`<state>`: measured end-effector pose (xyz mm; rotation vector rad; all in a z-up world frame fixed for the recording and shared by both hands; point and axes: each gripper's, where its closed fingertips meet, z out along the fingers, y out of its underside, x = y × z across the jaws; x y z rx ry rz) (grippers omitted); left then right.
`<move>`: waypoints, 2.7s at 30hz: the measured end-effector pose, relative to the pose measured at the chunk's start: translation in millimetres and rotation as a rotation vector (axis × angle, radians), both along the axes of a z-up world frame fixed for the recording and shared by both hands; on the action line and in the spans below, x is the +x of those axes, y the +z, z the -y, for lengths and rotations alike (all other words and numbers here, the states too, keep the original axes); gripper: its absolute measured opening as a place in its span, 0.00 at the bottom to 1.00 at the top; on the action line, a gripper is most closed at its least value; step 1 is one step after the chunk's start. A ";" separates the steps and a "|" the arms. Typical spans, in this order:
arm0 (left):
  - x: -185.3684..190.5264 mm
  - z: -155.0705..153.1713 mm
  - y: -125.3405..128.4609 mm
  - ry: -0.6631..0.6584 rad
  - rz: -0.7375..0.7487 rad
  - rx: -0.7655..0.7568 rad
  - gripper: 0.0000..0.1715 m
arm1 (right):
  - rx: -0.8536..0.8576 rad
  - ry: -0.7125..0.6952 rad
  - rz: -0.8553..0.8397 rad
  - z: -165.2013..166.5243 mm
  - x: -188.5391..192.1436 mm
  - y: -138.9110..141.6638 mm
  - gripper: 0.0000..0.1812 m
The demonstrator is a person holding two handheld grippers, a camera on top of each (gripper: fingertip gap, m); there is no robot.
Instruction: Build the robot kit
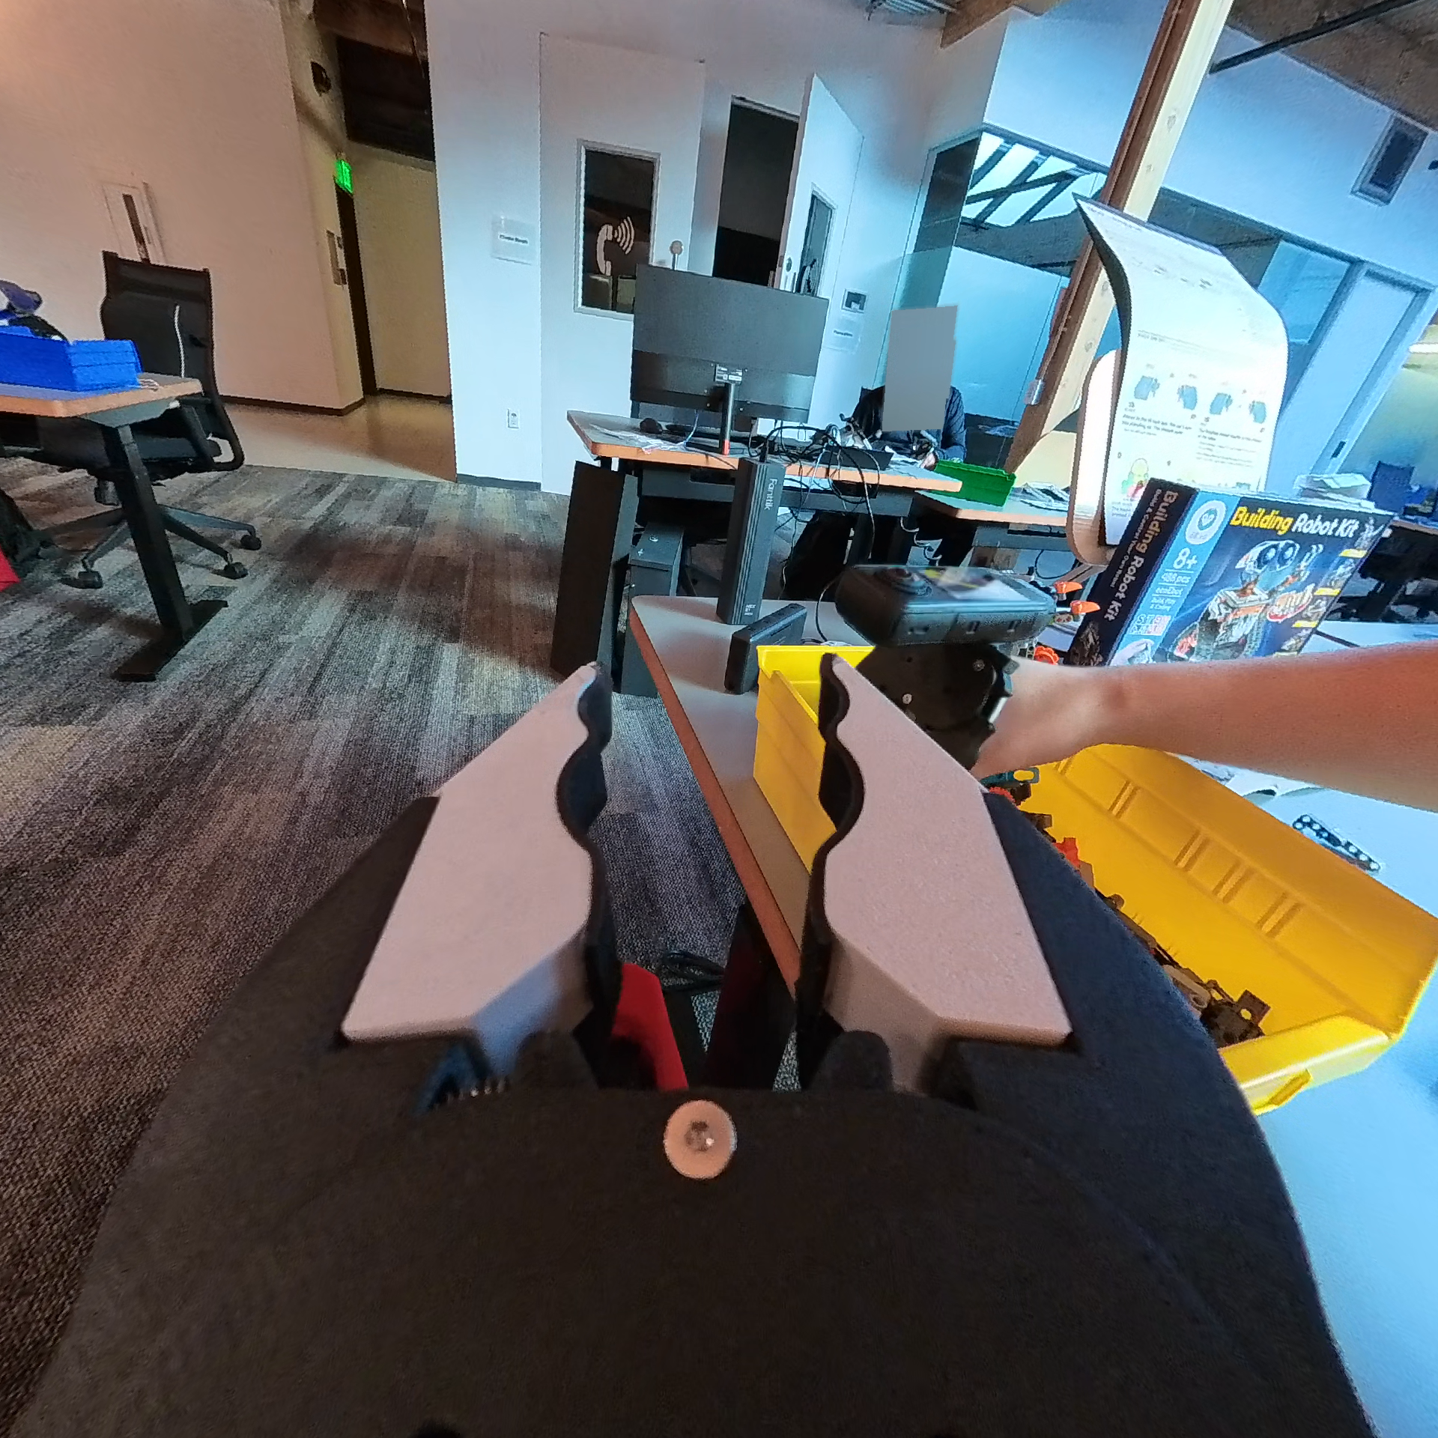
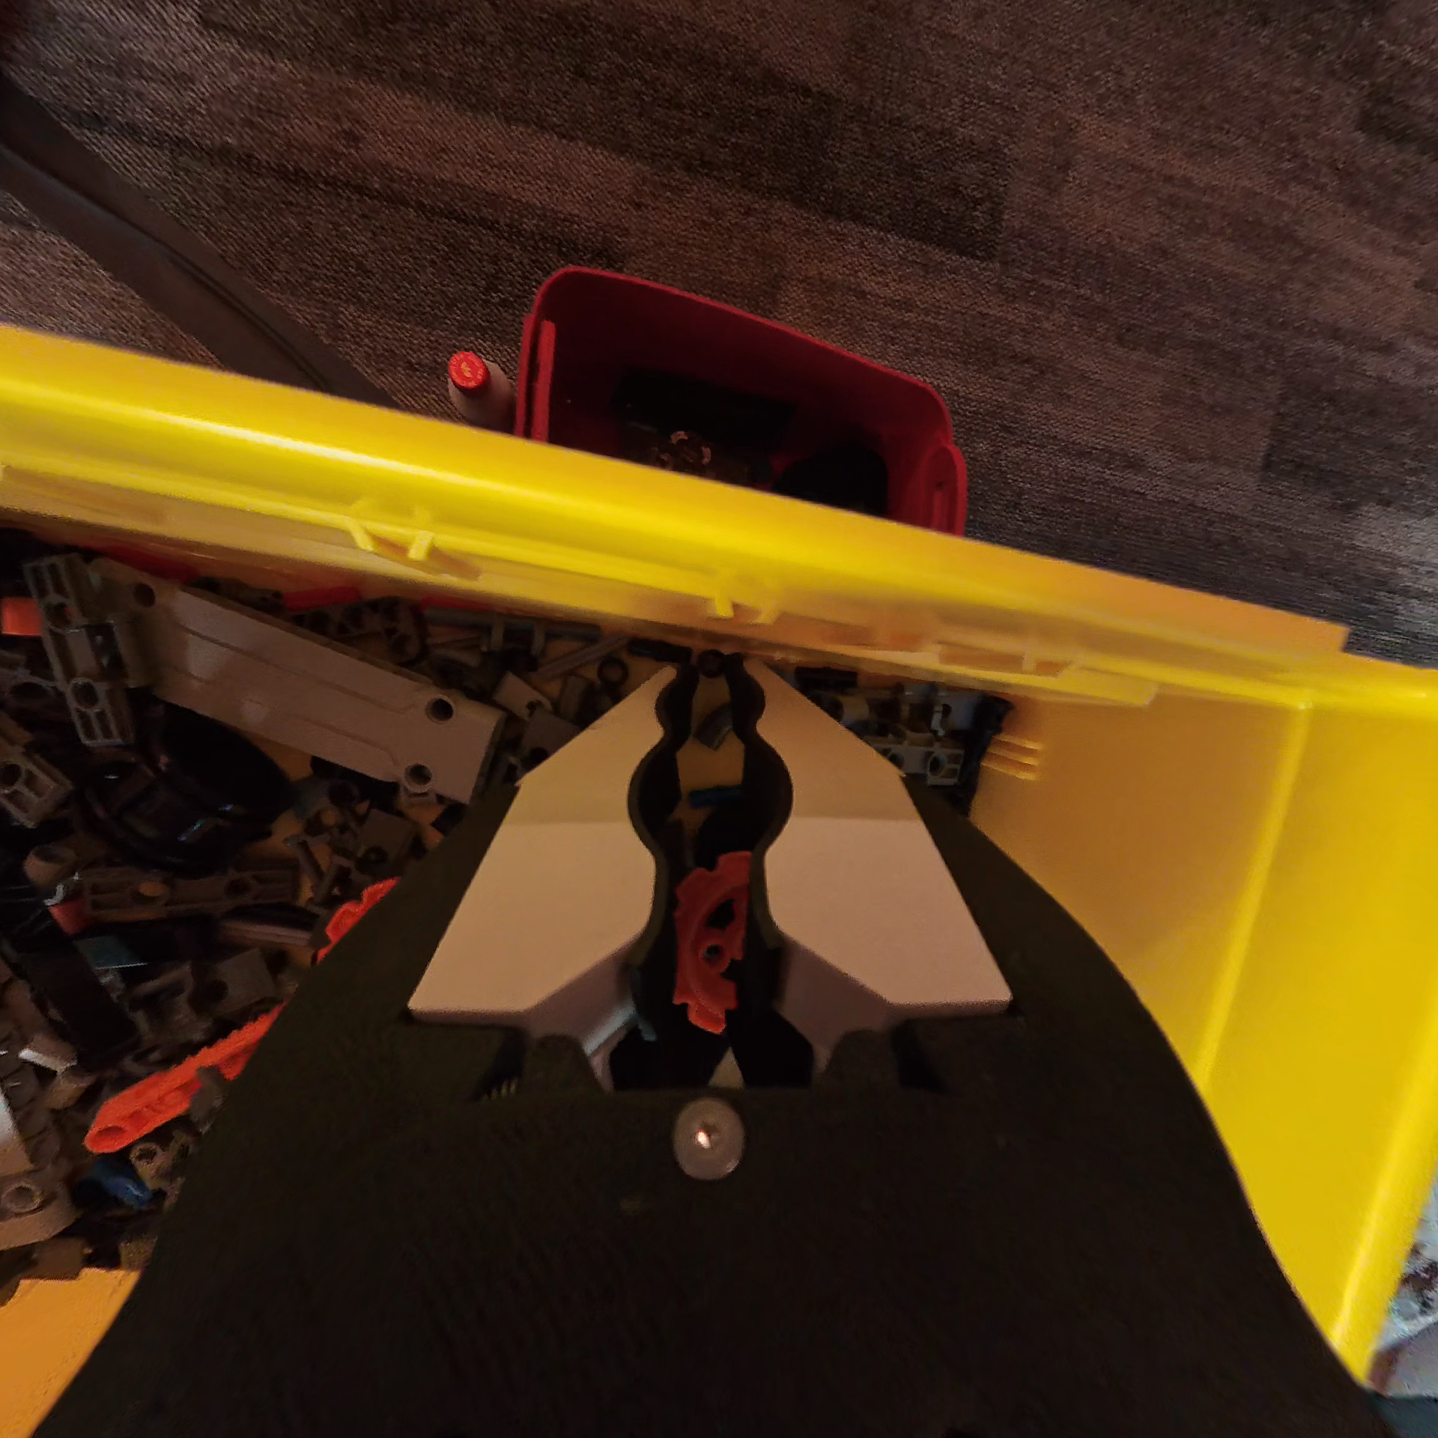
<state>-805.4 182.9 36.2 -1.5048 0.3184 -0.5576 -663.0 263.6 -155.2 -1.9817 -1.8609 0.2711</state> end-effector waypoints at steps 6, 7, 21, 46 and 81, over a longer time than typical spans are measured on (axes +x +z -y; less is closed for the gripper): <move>2.9 0.2 -1.6 -0.010 -0.009 -0.008 0.30 | -0.057 -0.095 -0.011 -1.6 1.0 0.0 0.04; 3.2 0.3 -2.1 -0.011 -0.012 -0.010 0.30 | -0.056 -0.114 -0.014 -1.6 1.1 0.2 0.05; 2.7 1.9 -3.5 -0.016 -0.016 -0.020 0.30 | -0.018 0.021 -0.003 5.0 -1.9 -2.5 0.05; 3.7 -3.3 -14.8 -0.022 -0.040 -0.064 0.29 | -0.085 0.051 0.026 0.4 1.5 -4.7 0.07; 73.8 15.7 2.7 -0.063 -0.200 -0.052 0.30 | -0.120 -0.580 0.047 159.1 324.0 -2.3 0.03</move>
